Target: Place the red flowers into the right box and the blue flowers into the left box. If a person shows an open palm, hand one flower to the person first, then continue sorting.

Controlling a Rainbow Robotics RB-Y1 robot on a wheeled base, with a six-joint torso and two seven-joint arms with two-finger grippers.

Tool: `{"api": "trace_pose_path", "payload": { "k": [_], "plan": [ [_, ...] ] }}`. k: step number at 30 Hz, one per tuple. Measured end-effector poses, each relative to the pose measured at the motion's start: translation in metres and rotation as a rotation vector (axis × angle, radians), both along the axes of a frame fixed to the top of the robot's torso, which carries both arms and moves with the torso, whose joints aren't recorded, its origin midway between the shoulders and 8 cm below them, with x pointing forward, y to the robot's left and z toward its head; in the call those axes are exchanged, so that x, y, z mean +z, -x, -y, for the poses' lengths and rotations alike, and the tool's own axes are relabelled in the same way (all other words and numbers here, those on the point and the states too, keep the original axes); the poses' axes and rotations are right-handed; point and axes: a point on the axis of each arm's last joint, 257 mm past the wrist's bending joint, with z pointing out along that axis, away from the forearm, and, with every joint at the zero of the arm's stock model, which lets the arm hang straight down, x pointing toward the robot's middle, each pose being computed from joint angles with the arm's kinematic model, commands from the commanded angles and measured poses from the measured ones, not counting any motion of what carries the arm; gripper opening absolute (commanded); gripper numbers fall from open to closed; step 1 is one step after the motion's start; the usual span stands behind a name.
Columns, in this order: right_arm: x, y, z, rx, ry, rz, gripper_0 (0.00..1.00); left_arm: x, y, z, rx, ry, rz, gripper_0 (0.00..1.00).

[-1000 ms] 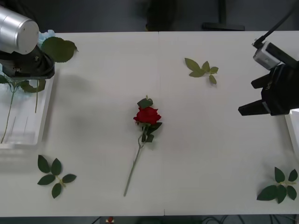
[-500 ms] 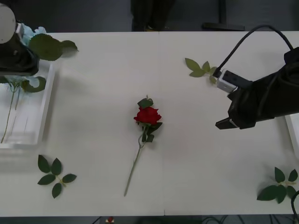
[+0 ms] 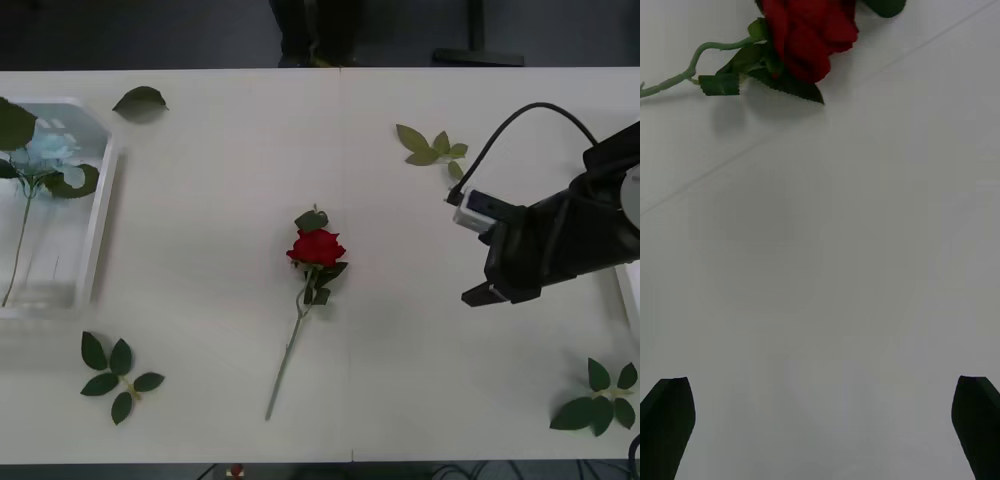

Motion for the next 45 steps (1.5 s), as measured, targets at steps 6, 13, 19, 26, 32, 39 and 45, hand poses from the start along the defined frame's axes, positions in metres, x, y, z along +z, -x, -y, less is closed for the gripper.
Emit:
{"api": "trace_pose_path", "payload": {
  "k": [6,13,19,26,32,39,45],
  "plan": [
    [-0.007,0.003,-0.003,0.008,0.004,-0.022,1.00,-0.016,0.012,-0.007,0.013,-0.002,-0.034,0.00],
    [-0.007,0.003,-0.002,0.007,0.003,-0.021,1.00,-0.016,0.012,-0.007,0.013,-0.002,-0.033,0.00],
    [-0.007,0.003,-0.002,0.007,0.003,-0.021,1.00,-0.016,0.012,-0.007,0.013,-0.002,-0.033,0.73],
    [-0.007,0.003,-0.002,0.007,0.003,-0.021,1.00,-0.016,0.012,-0.007,0.013,-0.002,-0.033,1.00],
    [-0.007,0.003,-0.002,0.007,0.003,-0.021,1.00,-0.016,0.012,-0.007,0.013,-0.002,-0.033,1.00],
    [-0.007,0.003,-0.002,0.007,0.003,-0.021,1.00,-0.030,0.013,0.002,0.004,0.018,-0.054,1.00],
    [-0.007,0.003,-0.002,0.006,0.003,-0.021,1.00,-0.036,0.019,0.006,-0.040,0.008,-0.109,1.00]
  ]
}}
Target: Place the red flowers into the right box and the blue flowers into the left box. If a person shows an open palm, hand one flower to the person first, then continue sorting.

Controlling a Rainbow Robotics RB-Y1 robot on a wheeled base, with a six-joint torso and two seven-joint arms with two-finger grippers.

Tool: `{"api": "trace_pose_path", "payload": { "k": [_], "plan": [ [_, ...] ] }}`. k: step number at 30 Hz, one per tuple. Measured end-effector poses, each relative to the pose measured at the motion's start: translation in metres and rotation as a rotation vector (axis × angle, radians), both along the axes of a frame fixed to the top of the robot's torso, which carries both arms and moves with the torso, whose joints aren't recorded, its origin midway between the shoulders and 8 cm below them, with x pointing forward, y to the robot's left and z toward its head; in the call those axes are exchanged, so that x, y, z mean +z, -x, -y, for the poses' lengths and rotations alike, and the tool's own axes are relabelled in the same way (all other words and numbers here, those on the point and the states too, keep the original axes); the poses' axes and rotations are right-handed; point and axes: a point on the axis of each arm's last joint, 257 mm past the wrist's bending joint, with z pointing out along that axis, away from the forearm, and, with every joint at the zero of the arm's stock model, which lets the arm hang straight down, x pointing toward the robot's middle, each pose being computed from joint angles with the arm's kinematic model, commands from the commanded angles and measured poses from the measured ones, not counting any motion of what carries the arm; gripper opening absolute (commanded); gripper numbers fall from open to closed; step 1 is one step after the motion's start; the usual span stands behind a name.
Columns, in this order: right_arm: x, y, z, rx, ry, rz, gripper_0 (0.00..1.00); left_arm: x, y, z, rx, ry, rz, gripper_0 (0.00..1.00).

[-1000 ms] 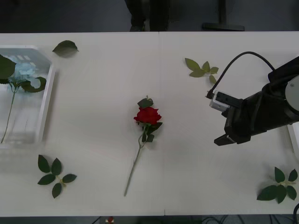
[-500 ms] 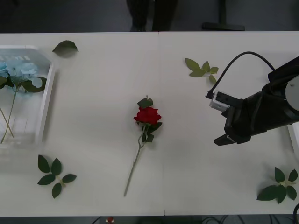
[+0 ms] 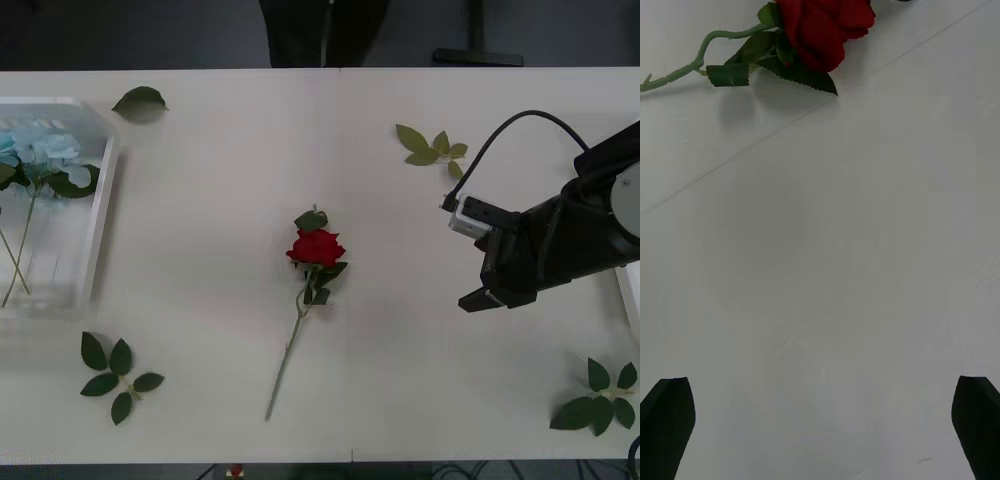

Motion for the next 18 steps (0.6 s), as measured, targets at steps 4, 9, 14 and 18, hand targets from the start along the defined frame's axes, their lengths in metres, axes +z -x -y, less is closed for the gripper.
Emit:
{"api": "trace_pose_path", "payload": {
  "k": [4,9,14,18],
  "plan": [
    [0.000,0.000,0.000,0.000,0.000,0.000,1.00,-0.004,0.010,0.010,0.001,0.039,-0.046,1.00],
    [0.000,0.000,0.000,0.000,0.000,0.000,1.00,-0.004,0.016,0.044,-0.049,0.143,-0.105,1.00],
    [0.000,0.000,0.000,0.000,0.000,0.000,1.00,-0.007,0.008,0.098,-0.171,0.238,-0.114,1.00],
    [0.000,0.000,0.000,-0.001,0.000,0.000,1.00,-0.016,0.001,0.136,-0.236,0.286,-0.105,1.00]
  ]
}}
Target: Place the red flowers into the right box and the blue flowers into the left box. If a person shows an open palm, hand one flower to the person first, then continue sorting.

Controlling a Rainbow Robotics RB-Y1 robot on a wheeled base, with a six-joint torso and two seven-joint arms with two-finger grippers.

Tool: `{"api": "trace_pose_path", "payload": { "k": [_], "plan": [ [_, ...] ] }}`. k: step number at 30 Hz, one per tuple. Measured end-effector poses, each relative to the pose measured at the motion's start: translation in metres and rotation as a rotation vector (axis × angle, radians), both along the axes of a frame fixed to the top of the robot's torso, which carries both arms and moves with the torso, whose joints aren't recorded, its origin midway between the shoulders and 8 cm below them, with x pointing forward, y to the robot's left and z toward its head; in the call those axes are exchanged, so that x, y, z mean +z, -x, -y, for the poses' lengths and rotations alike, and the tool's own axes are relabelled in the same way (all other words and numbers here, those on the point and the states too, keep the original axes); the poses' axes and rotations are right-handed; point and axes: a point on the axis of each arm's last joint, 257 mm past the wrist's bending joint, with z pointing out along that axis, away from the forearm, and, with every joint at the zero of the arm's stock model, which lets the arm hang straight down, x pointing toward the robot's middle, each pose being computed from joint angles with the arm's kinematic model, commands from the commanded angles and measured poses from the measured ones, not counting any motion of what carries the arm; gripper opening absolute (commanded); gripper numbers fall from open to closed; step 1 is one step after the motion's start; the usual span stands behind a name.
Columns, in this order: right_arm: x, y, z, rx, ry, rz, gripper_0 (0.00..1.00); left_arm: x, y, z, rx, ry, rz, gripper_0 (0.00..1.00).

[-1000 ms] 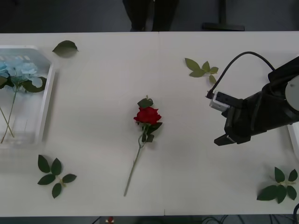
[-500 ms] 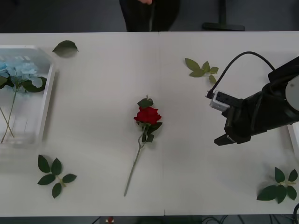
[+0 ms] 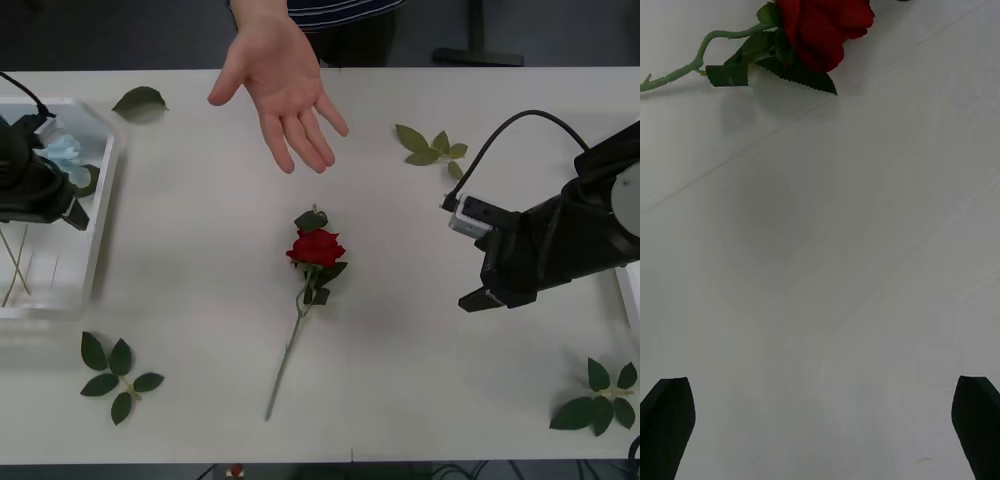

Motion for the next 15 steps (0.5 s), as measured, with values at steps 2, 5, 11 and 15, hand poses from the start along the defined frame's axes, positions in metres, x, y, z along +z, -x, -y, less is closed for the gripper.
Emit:
{"api": "trace_pose_path", "payload": {
  "k": [2,5,11,15],
  "plan": [
    [0.000,0.000,0.000,0.000,0.000,0.000,1.00,-0.005,-0.005,0.015,-0.018,0.022,0.010,1.00],
    [0.000,0.000,0.000,0.000,0.000,0.000,1.00,-0.012,-0.009,0.028,-0.024,0.031,0.017,1.00],
    [0.000,0.000,0.000,0.000,0.000,0.000,1.00,-0.018,-0.015,0.043,-0.038,0.053,0.033,1.00],
    [0.000,0.000,0.000,0.000,0.000,0.000,1.00,-0.022,-0.015,0.055,-0.051,0.074,0.029,1.00]
  ]
}}
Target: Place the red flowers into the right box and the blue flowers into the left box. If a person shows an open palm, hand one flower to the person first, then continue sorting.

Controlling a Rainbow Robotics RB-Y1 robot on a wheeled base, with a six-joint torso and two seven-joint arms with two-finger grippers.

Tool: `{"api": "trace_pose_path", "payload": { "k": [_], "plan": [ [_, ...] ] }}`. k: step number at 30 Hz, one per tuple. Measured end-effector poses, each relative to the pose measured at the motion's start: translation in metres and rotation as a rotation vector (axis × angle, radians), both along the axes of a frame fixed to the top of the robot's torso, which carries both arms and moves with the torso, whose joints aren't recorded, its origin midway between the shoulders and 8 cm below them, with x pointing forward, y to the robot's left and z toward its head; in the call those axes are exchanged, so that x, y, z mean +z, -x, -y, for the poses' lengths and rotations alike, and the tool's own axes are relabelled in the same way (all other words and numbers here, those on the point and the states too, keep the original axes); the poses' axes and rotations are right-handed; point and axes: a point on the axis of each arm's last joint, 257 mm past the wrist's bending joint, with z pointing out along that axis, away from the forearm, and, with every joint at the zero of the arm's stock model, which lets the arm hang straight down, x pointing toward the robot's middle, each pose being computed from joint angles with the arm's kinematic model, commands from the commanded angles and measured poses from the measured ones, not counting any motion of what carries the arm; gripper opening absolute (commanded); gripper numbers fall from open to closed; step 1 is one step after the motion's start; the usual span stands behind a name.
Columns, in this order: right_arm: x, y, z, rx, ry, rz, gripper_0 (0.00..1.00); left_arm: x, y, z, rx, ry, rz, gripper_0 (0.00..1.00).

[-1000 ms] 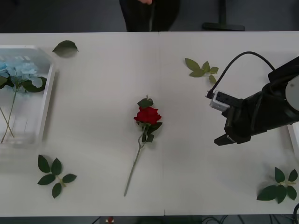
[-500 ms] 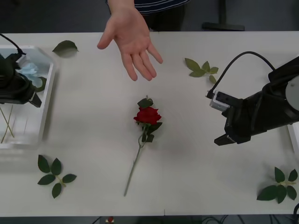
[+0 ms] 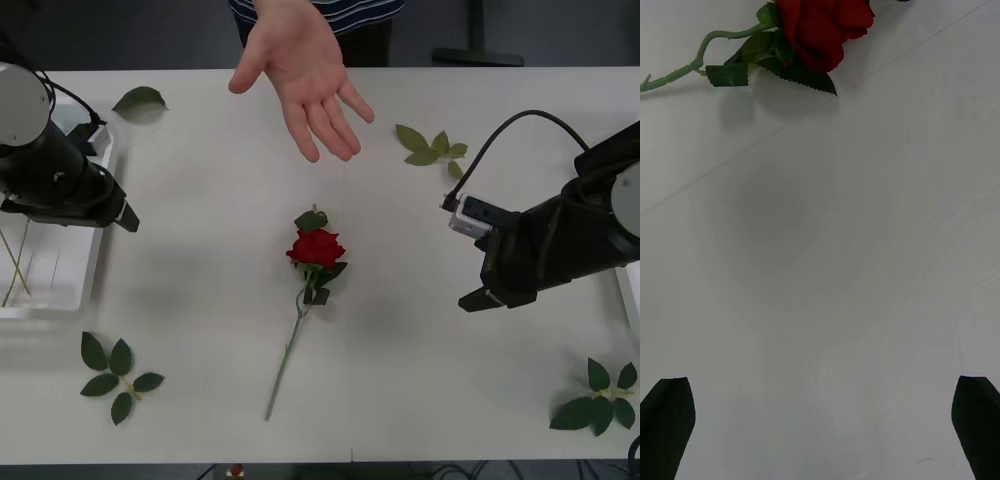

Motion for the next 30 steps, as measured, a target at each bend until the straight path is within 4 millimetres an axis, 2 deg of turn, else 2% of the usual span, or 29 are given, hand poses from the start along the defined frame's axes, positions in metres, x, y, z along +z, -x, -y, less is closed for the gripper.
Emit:
{"api": "trace_pose_path", "payload": {
  "k": [7,12,16,19,21,25,30],
  "plan": [
    [0.000,0.000,0.000,0.000,0.000,0.000,1.00,-0.006,0.004,0.012,-0.018,0.032,-0.016,1.00],
    [0.000,0.000,0.000,0.000,0.000,0.000,1.00,-0.027,0.013,0.034,-0.056,0.112,-0.036,1.00],
    [0.000,0.000,0.000,0.000,0.000,0.000,1.00,-0.054,0.024,0.067,-0.069,0.169,-0.065,1.00],
    [0.000,0.000,0.000,0.000,0.000,0.000,1.00,-0.066,0.039,0.092,-0.012,0.180,-0.092,1.00],
    [0.000,0.000,0.000,0.000,0.000,0.000,1.00,-0.068,0.048,0.109,-0.005,0.178,-0.097,1.00],
    [0.000,0.000,0.000,0.000,0.000,0.000,1.00,-0.065,0.066,0.144,-0.096,0.164,-0.081,1.00],
    [0.000,0.000,0.000,0.000,0.000,0.000,1.00,-0.061,0.080,0.184,0.014,0.246,-0.090,1.00]
  ]
}}
